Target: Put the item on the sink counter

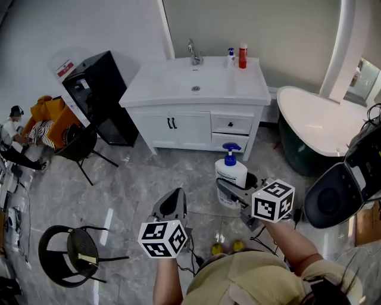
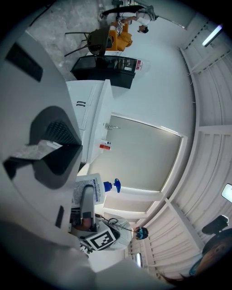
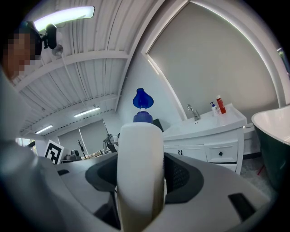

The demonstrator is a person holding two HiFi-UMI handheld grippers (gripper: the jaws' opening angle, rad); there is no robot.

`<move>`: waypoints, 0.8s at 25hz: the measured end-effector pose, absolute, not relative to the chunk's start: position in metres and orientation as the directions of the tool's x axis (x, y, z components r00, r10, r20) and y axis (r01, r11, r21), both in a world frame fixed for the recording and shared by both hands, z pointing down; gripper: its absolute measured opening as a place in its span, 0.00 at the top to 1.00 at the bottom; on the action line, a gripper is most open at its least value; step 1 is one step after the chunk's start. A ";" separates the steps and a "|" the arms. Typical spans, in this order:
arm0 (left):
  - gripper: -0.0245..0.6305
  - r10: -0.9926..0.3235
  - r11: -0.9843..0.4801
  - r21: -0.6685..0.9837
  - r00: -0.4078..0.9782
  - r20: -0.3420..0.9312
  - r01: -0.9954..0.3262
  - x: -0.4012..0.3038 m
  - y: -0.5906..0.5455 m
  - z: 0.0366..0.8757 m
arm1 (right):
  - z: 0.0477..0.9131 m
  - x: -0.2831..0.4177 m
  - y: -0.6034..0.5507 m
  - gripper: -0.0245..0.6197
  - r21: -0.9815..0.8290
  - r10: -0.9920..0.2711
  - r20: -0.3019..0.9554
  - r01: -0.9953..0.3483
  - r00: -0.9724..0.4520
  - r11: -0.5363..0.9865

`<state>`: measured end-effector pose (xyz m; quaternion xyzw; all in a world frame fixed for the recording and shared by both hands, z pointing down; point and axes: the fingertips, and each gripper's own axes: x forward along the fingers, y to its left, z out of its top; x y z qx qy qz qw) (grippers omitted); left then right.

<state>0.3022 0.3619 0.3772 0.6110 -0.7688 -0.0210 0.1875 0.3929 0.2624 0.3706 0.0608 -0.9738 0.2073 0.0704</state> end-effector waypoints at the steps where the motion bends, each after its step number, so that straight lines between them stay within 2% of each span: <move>1: 0.91 -0.947 0.253 0.261 -0.183 0.262 -0.932 0.299 0.365 0.377 | 0.370 0.389 0.264 0.53 -0.392 -0.090 0.164 -0.149 -0.982 0.908; 12: 0.91 -0.946 0.249 0.275 -0.172 0.275 -0.929 0.282 0.362 0.391 | 0.380 0.379 0.260 0.53 -0.392 -0.112 0.179 -0.176 -0.977 0.903; 20: 0.91 -0.937 0.282 0.260 -0.207 0.283 -0.923 0.263 0.330 0.398 | 0.384 0.358 0.224 0.53 -0.371 -0.089 0.167 -0.146 -0.982 0.917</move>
